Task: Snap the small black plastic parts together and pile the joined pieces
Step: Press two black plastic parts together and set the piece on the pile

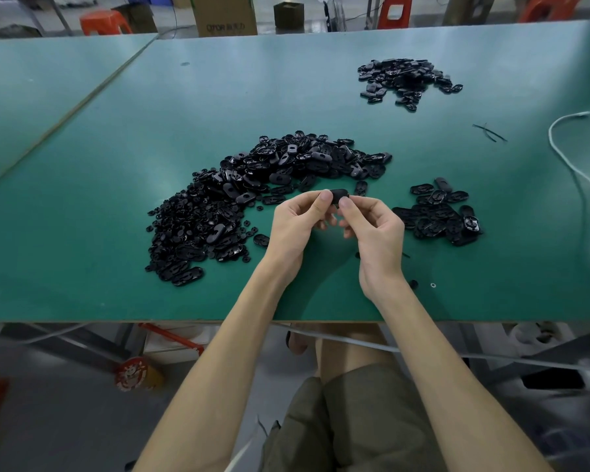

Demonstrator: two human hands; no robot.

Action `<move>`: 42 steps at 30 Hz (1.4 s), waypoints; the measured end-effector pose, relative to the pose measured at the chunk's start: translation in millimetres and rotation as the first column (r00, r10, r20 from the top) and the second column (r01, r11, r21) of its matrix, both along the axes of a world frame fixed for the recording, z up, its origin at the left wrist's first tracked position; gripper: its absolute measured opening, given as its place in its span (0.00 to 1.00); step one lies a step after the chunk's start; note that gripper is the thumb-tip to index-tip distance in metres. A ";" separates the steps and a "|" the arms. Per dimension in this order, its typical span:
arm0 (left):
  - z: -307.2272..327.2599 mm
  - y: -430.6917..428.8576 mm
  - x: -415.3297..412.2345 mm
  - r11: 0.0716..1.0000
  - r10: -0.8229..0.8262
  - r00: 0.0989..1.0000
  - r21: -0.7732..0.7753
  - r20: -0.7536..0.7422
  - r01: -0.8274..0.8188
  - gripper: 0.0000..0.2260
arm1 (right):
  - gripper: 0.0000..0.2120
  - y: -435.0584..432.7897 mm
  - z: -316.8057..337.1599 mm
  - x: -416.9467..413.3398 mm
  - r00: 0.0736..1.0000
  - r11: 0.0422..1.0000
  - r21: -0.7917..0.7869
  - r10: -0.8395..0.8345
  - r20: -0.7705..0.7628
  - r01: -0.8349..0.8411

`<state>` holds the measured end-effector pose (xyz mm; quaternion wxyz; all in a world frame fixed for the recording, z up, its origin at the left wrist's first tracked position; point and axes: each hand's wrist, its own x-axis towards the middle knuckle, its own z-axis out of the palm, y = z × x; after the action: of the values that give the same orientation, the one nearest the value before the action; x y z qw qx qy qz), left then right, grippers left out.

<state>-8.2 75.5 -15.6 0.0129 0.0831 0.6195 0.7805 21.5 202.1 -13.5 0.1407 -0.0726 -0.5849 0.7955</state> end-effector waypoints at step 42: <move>6.1 2.8 1.0 0.996 -0.010 0.999 -0.089 0.035 0.013 0.10 | 0.02 0.8 1.9 0.3 0.998 0.998 0.047 0.048 -0.032 -0.047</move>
<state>-7.1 78.3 -9.6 0.0319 0.0724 0.6530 0.7532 21.7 202.8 -11.5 0.1332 -0.0422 -0.6025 0.7858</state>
